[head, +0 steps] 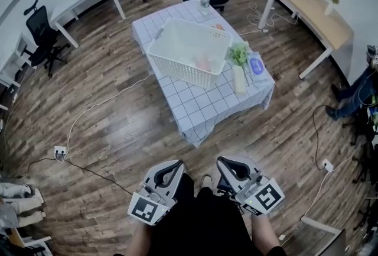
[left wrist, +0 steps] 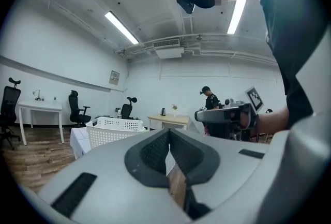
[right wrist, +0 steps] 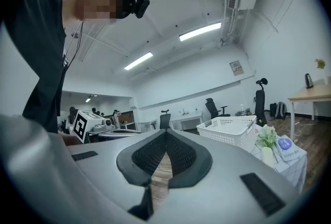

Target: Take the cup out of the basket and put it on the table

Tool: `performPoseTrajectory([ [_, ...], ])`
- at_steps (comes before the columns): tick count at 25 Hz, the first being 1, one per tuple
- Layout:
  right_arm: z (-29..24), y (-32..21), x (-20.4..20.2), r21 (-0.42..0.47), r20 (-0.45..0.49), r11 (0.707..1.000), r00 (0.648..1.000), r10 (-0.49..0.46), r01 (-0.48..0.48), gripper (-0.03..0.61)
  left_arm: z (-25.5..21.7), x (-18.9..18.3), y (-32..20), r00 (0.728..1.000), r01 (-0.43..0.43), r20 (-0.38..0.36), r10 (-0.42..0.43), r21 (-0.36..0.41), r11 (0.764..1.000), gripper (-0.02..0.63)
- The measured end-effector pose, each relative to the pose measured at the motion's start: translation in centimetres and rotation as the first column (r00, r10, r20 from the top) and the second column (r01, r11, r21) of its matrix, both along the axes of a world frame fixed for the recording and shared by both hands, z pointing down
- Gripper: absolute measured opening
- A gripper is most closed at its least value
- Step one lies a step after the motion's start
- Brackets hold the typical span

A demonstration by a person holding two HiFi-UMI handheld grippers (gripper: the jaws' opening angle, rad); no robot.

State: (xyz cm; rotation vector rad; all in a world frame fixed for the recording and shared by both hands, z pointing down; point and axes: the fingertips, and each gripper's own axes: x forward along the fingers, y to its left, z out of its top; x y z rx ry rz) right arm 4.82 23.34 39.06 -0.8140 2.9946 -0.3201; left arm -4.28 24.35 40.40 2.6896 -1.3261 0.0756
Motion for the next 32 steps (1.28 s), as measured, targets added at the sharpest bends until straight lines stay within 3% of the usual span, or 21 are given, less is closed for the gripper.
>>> performPoseTrajectory([
  [15,-0.7,-4.0,-5.8,0.023,-0.024,1.0,1.0,0.02,-0.019,0.023,-0.1,-4.9,-4.4,0.998,-0.053,-0.035,0.053,0.008,0.999,0.008],
  [32,-0.1,-5.2,-9.9,0.015,-0.062,0.993,0.991,0.117,-0.116,0.023,0.6,-9.3,-6.3,0.99,-0.127,-0.063,0.127,0.001,0.992,0.009],
])
